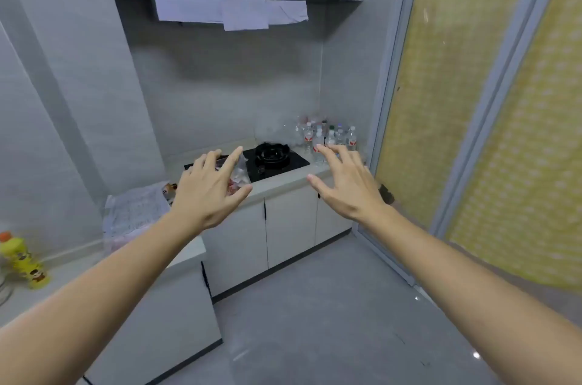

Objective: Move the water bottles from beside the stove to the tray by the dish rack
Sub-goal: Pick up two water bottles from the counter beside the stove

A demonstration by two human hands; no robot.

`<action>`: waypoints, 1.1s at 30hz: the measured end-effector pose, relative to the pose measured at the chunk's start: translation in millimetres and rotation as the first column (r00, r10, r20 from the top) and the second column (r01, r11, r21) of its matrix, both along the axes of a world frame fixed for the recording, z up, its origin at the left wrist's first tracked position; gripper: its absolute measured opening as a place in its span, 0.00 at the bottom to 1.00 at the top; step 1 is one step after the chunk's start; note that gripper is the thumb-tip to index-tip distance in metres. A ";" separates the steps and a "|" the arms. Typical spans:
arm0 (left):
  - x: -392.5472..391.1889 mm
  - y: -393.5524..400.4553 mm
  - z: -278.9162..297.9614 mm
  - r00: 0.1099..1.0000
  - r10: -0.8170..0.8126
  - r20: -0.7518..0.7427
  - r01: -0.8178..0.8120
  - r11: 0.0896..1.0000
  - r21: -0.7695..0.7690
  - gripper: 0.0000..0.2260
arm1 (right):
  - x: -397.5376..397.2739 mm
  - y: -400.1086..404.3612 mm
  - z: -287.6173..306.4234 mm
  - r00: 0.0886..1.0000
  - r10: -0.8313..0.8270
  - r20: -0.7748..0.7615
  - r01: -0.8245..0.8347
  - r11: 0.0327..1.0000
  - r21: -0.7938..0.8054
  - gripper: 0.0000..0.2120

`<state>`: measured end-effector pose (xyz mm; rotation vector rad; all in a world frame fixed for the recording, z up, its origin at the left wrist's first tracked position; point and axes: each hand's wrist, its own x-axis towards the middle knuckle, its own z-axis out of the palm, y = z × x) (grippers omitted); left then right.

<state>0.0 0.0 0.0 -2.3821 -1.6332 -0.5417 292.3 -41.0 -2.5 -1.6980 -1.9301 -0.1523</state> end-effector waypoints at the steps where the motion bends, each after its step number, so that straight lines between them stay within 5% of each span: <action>1: 10.9 13.8 -0.4 1.000 -0.012 0.001 0.012 1.000 -0.024 0.39 | 10.1 12.2 -2.9 1.000 0.000 -0.031 0.000 1.000 -0.018 0.34; 20: 193.9 261.1 -59.8 0.997 -0.065 0.040 0.070 0.990 -0.125 0.39 | 183.4 235.9 -59.3 0.997 -0.056 -0.052 0.048 0.989 -0.142 0.38; 33: 321.3 497.4 -103.9 0.985 -0.128 0.114 0.148 0.970 -0.190 0.39 | 283.7 452.4 -89.3 0.997 -0.079 -0.003 0.076 0.972 -0.222 0.38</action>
